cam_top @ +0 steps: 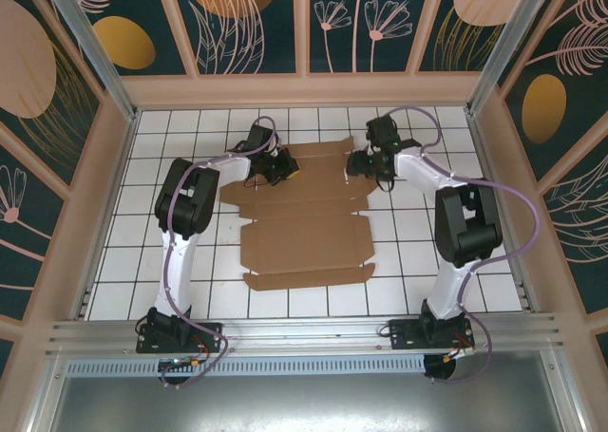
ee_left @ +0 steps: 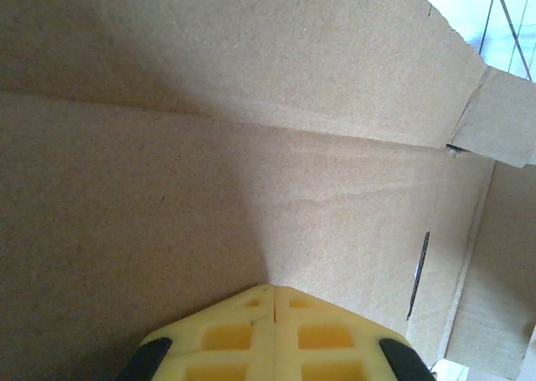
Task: Fold the paper box
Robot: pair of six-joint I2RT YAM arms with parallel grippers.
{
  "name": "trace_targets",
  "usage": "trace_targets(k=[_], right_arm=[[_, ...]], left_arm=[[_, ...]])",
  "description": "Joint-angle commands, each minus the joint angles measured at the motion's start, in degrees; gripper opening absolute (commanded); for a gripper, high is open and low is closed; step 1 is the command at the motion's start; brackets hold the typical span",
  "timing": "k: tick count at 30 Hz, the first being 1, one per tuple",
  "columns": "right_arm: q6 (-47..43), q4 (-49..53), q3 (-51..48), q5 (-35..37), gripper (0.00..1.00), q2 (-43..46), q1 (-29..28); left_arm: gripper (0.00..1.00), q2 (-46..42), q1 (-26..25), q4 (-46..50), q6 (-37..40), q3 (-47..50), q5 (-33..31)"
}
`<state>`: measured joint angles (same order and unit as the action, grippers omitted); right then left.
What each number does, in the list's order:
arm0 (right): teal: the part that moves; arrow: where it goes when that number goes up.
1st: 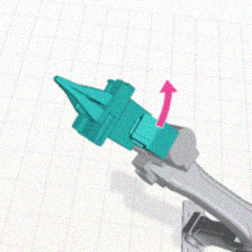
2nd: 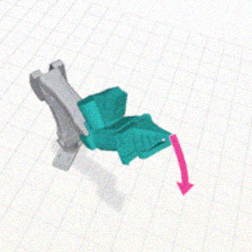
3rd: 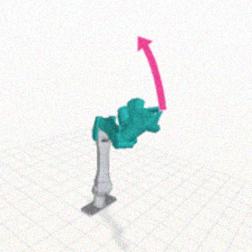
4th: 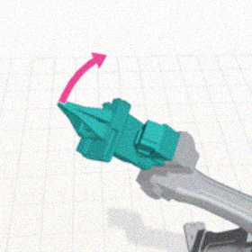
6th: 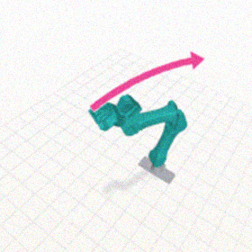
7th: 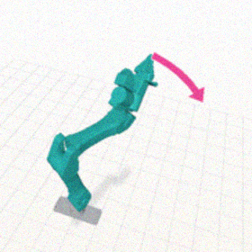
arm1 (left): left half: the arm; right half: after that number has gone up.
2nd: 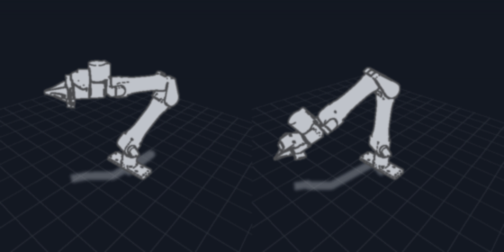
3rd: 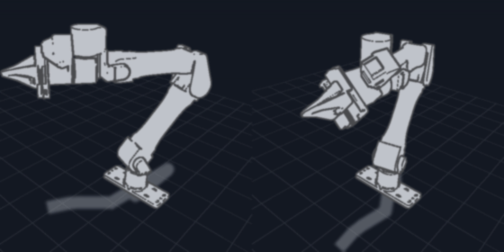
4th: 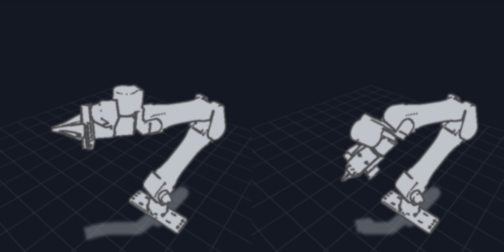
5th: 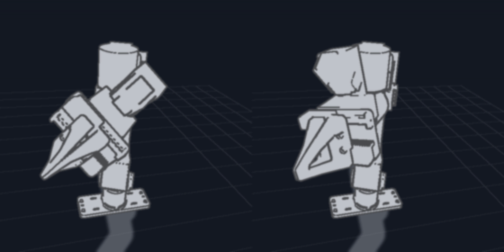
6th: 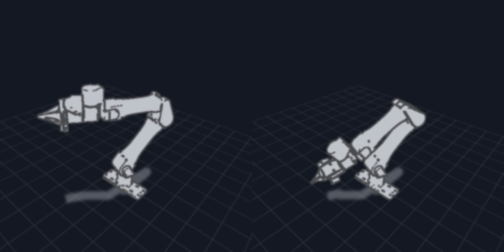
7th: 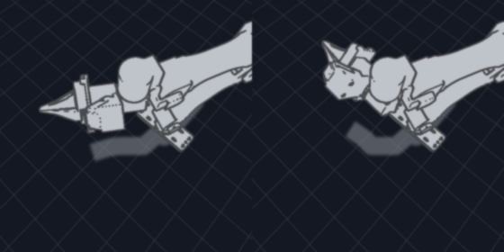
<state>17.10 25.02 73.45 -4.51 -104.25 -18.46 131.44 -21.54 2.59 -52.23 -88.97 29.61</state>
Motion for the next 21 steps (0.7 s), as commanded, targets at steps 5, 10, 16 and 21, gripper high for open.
trace_targets(k=[5,10,16,21], right_arm=[[3.98,-8.77,-11.29,-10.85,0.68,4.28,1.83],[4.17,-9.51,-13.19,-10.19,0.69,3.13,1.49],[4.35,-9.41,-12.64,-15.05,0.65,3.62,0.91],[3.9,-6.71,-10.83,-16.8,0.57,4.23,-1.83]], left_arm=[[0.0,2.52,0.57,5.58,-0.34,1.01,-0.79],[0.0,2.47,0.58,5.5,-0.27,1.34,-0.91],[0.0,2.64,0.6,5.58,-0.34,1.08,-0.82],[0.0,2.77,0.68,5.83,-0.36,0.84,-0.83]])
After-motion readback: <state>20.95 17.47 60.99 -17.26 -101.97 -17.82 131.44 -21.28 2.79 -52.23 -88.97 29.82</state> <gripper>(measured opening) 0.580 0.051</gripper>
